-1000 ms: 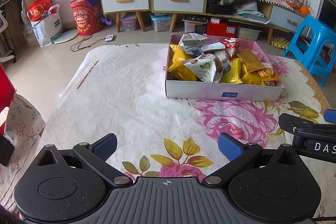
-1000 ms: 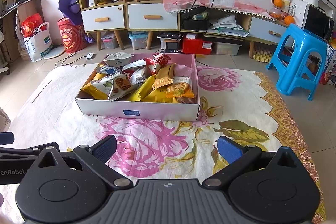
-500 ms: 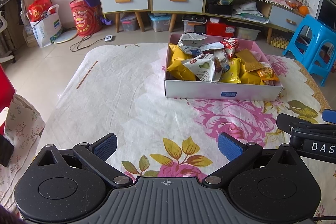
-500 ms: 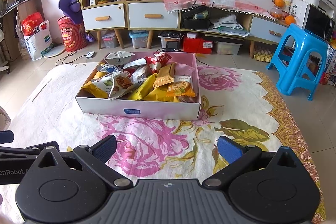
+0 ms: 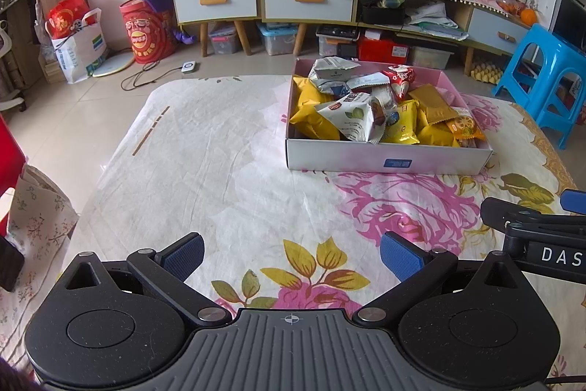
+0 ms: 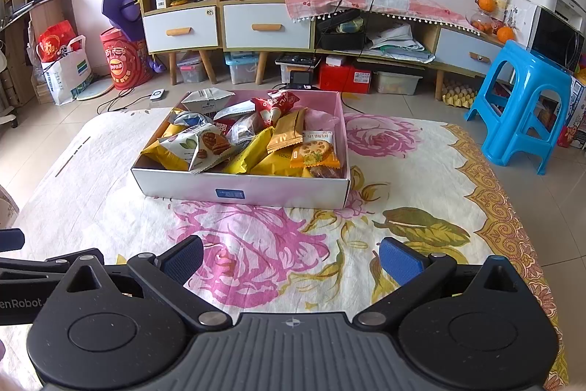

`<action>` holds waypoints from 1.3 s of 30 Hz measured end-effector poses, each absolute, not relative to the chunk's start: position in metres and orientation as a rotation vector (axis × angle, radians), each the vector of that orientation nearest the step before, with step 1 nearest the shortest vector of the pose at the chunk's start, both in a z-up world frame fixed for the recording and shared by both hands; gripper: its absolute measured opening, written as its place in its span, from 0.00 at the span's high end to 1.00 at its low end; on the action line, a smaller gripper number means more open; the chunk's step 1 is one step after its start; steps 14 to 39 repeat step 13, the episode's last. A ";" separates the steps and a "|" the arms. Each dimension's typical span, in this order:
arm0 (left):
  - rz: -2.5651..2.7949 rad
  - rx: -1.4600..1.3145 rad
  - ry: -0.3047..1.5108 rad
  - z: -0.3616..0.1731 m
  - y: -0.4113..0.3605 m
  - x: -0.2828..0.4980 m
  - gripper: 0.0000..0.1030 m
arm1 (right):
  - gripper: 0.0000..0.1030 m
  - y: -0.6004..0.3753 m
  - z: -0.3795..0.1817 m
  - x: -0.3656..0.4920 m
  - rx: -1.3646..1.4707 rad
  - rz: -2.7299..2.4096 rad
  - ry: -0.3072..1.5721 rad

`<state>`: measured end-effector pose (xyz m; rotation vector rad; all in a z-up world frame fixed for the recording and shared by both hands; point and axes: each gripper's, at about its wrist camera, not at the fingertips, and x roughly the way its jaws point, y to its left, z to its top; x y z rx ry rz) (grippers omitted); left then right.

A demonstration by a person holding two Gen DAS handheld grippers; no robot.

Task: Organize snacks

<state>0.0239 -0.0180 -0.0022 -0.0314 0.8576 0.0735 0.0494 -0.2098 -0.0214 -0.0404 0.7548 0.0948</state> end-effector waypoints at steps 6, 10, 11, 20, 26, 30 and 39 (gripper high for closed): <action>0.072 -0.029 0.859 -0.002 -0.020 0.023 0.00 | 0.08 -0.210 -0.024 0.049 -0.037 0.095 0.758; 0.071 -0.022 0.854 -0.002 -0.021 0.023 0.00 | 0.08 -0.210 -0.024 0.048 -0.038 0.096 0.759; 0.068 -0.020 0.852 -0.002 -0.022 0.023 0.00 | 0.08 -0.210 -0.024 0.049 -0.038 0.096 0.759; 0.055 -0.017 0.856 -0.002 -0.023 0.023 0.00 | 0.08 -0.210 -0.024 0.049 -0.037 0.097 0.760; 0.055 -0.017 0.856 -0.002 -0.023 0.023 0.00 | 0.08 -0.210 -0.024 0.049 -0.037 0.097 0.760; 0.055 -0.017 0.856 -0.002 -0.023 0.023 0.00 | 0.08 -0.210 -0.024 0.049 -0.037 0.097 0.760; 0.055 -0.017 0.856 -0.002 -0.023 0.023 0.00 | 0.08 -0.210 -0.024 0.049 -0.037 0.097 0.760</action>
